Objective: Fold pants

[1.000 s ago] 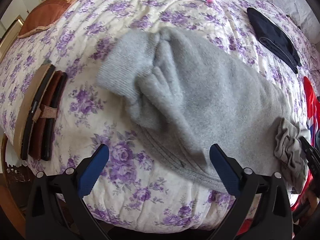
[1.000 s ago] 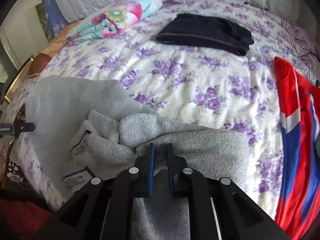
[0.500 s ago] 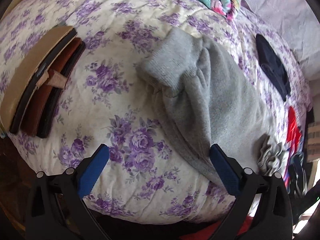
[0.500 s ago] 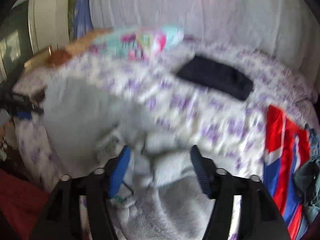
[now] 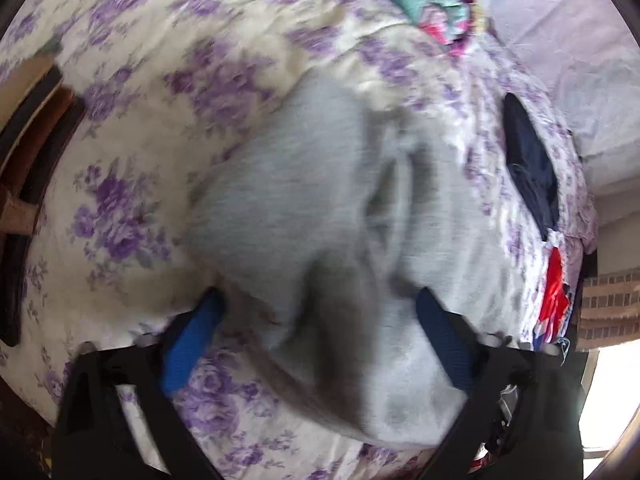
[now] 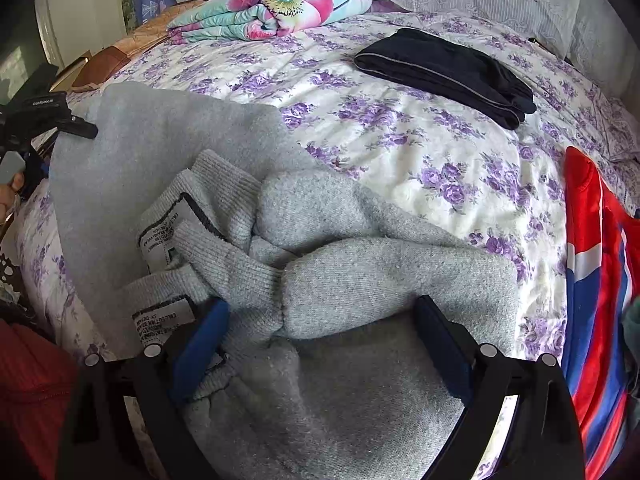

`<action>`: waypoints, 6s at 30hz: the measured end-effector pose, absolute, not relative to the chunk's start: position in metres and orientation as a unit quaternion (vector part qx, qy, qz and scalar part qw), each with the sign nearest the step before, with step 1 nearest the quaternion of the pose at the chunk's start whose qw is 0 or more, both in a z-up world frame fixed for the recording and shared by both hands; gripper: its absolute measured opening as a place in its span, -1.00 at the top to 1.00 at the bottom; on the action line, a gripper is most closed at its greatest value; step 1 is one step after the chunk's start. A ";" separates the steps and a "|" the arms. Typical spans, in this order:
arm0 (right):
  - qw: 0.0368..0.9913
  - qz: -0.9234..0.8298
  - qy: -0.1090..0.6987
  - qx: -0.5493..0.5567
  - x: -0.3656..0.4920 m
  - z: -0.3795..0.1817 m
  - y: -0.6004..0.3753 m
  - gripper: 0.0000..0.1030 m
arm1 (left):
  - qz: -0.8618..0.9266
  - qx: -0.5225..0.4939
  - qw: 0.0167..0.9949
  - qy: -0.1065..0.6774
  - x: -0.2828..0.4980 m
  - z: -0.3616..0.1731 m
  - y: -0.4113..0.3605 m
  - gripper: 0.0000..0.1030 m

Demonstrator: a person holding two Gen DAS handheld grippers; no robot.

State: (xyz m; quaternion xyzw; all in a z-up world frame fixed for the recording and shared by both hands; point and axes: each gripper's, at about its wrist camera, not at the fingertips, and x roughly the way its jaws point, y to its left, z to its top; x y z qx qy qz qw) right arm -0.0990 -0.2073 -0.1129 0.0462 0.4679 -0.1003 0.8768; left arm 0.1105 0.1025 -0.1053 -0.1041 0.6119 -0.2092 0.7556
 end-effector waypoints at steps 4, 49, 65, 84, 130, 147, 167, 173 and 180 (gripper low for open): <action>0.878 -0.100 0.463 0.069 -0.108 -0.100 -0.210 -0.84 | -0.203 -0.051 0.789 0.578 0.100 -0.084 0.091 0.40; 0.864 -0.123 0.335 0.355 -0.169 -0.073 -0.270 0.34 | -0.360 0.201 0.729 0.546 0.021 -0.044 -0.087 -0.70; 0.865 -0.223 0.356 0.273 -0.211 -0.055 -0.279 -0.45 | -0.329 0.298 0.715 0.541 0.000 -0.091 -0.110 -0.92; 0.875 0.032 0.482 -0.003 0.015 -0.047 -0.186 -0.16 | -0.337 0.188 0.698 0.603 -0.004 -0.110 -0.062 -0.92; 0.878 0.040 0.465 0.110 0.031 -0.045 -0.226 0.55 | -0.343 0.189 0.690 0.609 -0.060 -0.121 -0.088 -0.79; 0.839 0.070 0.519 0.148 0.040 -0.057 -0.232 0.92 | -0.414 0.175 0.656 0.607 -0.089 -0.115 -0.091 -0.11; 0.817 0.103 0.546 0.151 0.044 -0.054 -0.258 0.69 | -0.473 0.068 0.624 0.618 -0.052 -0.111 -0.108 0.45; 0.831 0.045 0.528 0.167 0.040 -0.066 -0.277 0.82 | -0.489 0.079 0.618 0.611 -0.068 -0.107 -0.093 0.48; 0.843 0.006 0.491 0.220 0.040 -0.070 -0.288 0.82 | -0.475 0.073 0.607 0.632 -0.061 -0.118 -0.100 0.46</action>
